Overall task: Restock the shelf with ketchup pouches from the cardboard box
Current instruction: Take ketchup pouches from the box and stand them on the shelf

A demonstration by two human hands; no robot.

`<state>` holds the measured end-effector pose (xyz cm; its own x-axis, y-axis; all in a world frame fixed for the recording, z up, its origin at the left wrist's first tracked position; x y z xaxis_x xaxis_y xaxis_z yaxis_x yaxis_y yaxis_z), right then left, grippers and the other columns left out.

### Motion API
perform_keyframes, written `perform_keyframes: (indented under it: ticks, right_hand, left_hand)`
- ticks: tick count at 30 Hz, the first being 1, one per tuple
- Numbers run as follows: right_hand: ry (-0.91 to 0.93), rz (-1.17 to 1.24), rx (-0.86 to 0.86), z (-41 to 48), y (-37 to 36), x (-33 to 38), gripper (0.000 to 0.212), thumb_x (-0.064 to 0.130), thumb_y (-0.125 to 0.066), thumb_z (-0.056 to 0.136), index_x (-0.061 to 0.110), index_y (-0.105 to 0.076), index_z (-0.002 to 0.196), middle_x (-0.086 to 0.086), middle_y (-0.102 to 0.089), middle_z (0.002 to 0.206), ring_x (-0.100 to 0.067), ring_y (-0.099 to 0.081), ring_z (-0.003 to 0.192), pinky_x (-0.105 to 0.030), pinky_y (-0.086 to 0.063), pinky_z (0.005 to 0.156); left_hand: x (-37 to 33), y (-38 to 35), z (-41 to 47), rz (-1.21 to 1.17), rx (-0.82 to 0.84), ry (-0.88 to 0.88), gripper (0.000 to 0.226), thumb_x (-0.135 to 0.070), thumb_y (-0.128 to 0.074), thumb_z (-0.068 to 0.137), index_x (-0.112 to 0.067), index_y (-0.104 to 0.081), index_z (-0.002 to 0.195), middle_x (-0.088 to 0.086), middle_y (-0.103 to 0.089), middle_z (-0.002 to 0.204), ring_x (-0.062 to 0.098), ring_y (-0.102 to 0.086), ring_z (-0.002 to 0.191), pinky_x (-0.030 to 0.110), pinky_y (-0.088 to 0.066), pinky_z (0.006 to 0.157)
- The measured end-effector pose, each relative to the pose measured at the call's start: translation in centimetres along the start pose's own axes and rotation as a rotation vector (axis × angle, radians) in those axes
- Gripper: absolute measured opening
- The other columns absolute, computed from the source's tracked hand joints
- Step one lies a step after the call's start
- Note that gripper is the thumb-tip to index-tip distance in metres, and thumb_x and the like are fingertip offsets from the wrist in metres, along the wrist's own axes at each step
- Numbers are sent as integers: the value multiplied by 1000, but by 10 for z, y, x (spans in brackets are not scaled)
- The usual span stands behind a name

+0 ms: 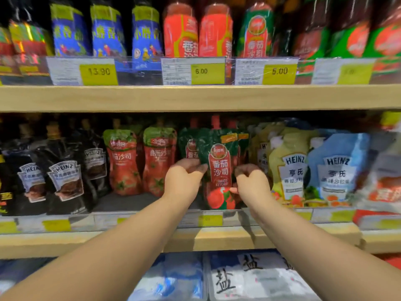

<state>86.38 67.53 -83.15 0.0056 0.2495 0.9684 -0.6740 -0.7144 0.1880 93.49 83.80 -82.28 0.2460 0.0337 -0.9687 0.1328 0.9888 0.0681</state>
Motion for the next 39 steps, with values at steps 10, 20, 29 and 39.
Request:
perform_keyframes:
  ticks: [10, 20, 29, 39]
  right_hand:
    - [26, -265, 2, -21, 16, -8, 36, 18, -38, 95, 11, -47, 129, -12, -59, 120, -28, -60, 104, -42, -52, 87]
    - [123, -437, -34, -37, 32, -6, 49, 15, -36, 95, 11, -30, 143, -10, -36, 145, -27, -47, 122, -36, -45, 95]
    - [441, -231, -11, -79, -19, 27, 23, 11, -55, 83, 25, -39, 93, 3, -44, 100, -2, -47, 66, -9, -36, 58]
    - [335, -111, 451, -191, -203, 1, 25, 14, -60, 79, 32, -42, 76, 10, -46, 68, -2, -45, 55, -18, -39, 59]
  left_hand:
    - [9, -16, -6, 410, 122, -108, 33, -27, -71, 79, -10, -69, 108, 8, -71, 106, 24, -66, 95, 40, -55, 88]
    - [10, -41, -13, 332, 167, -90, 33, -24, -71, 78, -8, -68, 107, 11, -70, 105, 25, -65, 97, 40, -55, 87]
    - [-11, 26, -31, 146, -5, -158, 21, -23, -65, 84, -22, -65, 105, -1, -67, 108, 13, -65, 92, 33, -60, 71]
    - [105, 254, -114, -129, -397, 203, 11, -13, -61, 85, -20, -61, 93, 0, -64, 85, 8, -63, 67, 13, -48, 42]
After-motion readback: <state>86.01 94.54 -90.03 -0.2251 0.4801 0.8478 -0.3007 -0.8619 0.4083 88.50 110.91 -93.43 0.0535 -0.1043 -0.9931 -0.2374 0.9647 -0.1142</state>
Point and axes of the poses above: each hand's wrist, its own z-axis towards the middle knuckle, its own y-axis out of the back of the hand, x = y × z, the point moved 7 cm from there along z, towards the middle knuckle
